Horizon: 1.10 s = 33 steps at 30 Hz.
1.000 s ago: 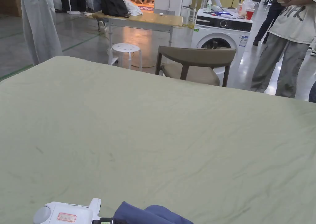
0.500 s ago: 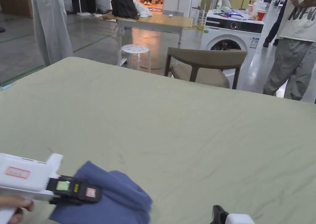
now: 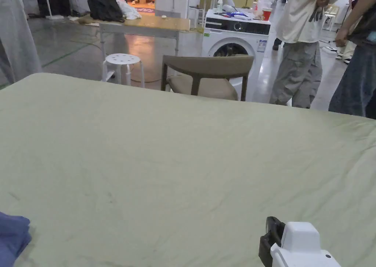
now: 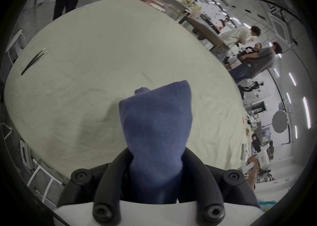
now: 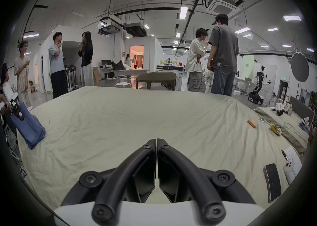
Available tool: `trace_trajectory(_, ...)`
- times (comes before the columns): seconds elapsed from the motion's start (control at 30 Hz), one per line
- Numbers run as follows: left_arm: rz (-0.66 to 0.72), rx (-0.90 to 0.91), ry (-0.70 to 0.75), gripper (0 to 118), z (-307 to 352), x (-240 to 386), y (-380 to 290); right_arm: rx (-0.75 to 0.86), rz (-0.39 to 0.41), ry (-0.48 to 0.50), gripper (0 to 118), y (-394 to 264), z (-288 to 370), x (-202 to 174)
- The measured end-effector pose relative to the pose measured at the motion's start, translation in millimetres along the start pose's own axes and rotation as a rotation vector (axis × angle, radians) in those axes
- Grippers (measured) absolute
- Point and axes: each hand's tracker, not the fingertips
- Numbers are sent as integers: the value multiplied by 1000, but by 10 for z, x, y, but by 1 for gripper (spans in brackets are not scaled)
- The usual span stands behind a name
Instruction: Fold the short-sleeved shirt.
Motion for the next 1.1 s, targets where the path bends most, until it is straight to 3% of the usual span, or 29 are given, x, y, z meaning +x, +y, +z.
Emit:
trace_trajectory(0.1, 8, -37, 78, 28, -120, -131, 44, -9, 5, -7, 0, -50, 1, 12)
trace_trajectory(0.2, -54, -11, 234, 58, -124, -95, 60, -22, 2, -6, 0, -91, -10, 10)
trace_trajectory(0.23, -84, 17, 301, 61, -82, -67, 58, -25, 1, -3, 0, -99, -9, 13)
trace_trajectory(0.47, -198, 225, 532, 62, 287, 123, -58, -23, -13, 1, 0, -105, -13, 27)
trace_trajectory(0.53, -193, 279, 529, 62, 339, 192, -101, -20, -12, 1, 0, -96, -5, 33)
trace_trajectory(0.63, -180, 312, 373, 61, 246, 411, -292, -13, -16, 1, 0, -83, 0, 52)
trace_trajectory(0.9, -379, 411, 26, 60, -686, 1646, -1234, 9, -41, -24, 0, -51, -39, 116)
trace_trajectory(1.1, -458, 622, 56, 54, -1324, 2739, -1694, 38, -68, -62, 0, -7, -68, 194)
